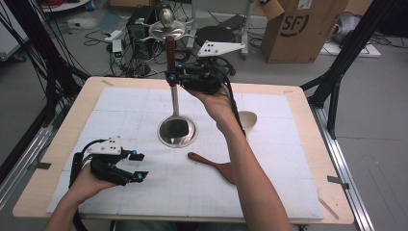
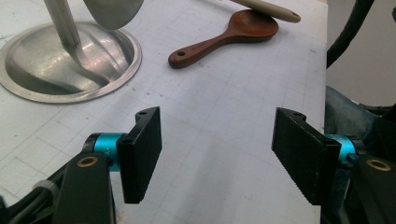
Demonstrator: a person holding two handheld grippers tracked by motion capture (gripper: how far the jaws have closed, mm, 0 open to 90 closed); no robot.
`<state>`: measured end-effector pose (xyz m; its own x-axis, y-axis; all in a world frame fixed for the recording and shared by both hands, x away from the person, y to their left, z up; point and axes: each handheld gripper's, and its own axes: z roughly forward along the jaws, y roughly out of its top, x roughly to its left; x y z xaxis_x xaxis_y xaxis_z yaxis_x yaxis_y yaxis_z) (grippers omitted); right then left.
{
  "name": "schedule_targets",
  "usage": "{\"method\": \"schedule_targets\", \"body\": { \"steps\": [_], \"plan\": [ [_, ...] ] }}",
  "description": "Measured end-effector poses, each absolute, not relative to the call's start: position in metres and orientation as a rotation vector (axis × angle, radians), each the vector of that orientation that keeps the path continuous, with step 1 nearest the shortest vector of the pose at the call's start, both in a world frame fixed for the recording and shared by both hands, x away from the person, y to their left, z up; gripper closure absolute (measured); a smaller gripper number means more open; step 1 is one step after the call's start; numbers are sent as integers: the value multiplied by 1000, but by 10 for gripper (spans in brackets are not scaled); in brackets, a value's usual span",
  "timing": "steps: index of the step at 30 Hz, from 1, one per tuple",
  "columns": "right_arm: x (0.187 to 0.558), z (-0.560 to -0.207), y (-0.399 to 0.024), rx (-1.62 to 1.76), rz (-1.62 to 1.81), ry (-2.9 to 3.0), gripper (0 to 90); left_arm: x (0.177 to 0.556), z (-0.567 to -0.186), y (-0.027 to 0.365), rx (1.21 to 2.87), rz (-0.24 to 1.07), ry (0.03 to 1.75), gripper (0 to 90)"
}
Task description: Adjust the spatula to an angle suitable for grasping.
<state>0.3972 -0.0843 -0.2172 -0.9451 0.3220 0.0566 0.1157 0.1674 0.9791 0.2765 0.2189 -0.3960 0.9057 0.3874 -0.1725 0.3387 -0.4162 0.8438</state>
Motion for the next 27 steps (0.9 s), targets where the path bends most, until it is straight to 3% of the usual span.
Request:
{"method": "schedule_targets", "body": {
  "steps": [27],
  "plan": [
    [403, -218, -79, 481, 1858, 2261, 704, 276, -396, 220, 2036, 60, 521, 339]
  ]
}}
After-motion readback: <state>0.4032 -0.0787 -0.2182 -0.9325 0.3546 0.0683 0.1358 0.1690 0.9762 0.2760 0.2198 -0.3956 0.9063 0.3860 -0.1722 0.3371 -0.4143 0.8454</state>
